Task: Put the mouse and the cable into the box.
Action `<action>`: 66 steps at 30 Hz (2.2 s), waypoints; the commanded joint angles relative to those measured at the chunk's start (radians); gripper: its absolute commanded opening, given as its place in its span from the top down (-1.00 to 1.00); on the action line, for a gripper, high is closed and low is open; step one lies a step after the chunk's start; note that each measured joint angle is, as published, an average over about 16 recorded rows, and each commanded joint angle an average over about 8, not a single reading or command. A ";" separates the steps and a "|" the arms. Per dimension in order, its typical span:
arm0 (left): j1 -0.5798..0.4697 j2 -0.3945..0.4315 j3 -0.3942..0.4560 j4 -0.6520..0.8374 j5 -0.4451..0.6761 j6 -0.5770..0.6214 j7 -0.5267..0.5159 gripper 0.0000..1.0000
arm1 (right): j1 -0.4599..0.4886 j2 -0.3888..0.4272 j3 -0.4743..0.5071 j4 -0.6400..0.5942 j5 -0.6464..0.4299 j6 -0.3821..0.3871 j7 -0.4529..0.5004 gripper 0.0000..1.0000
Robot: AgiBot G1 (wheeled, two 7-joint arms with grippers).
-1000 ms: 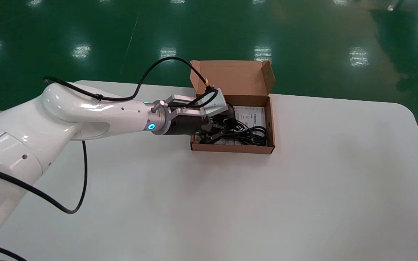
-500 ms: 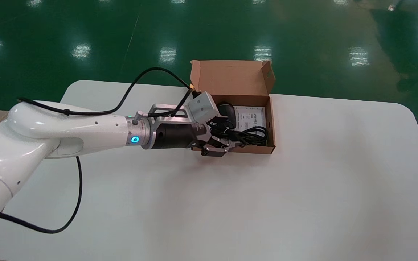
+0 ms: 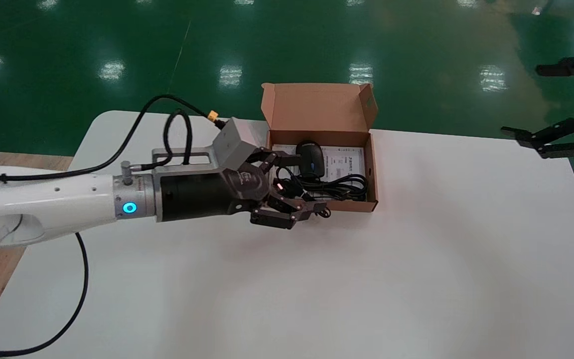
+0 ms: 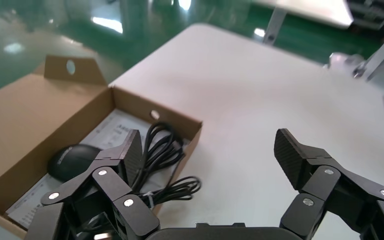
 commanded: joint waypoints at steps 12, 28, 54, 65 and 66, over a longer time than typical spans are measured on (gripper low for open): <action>0.129 -0.164 -0.212 -0.190 -0.069 0.161 -0.060 -1.00 | -0.243 0.003 0.099 0.285 0.218 -0.066 0.206 -1.00; 0.288 -0.364 -0.472 -0.423 -0.154 0.358 -0.134 -1.00 | -0.542 0.007 0.220 0.636 0.487 -0.148 0.460 -1.00; 0.330 -0.417 -0.542 -0.484 -0.178 0.410 -0.152 -1.00 | -0.648 0.009 0.263 0.760 0.583 -0.177 0.546 -1.00; 0.328 -0.415 -0.539 -0.481 -0.177 0.407 -0.152 -1.00 | -0.640 0.009 0.260 0.751 0.575 -0.175 0.542 -1.00; 0.328 -0.415 -0.538 -0.481 -0.177 0.407 -0.152 -1.00 | -0.640 0.009 0.260 0.750 0.575 -0.175 0.541 -1.00</action>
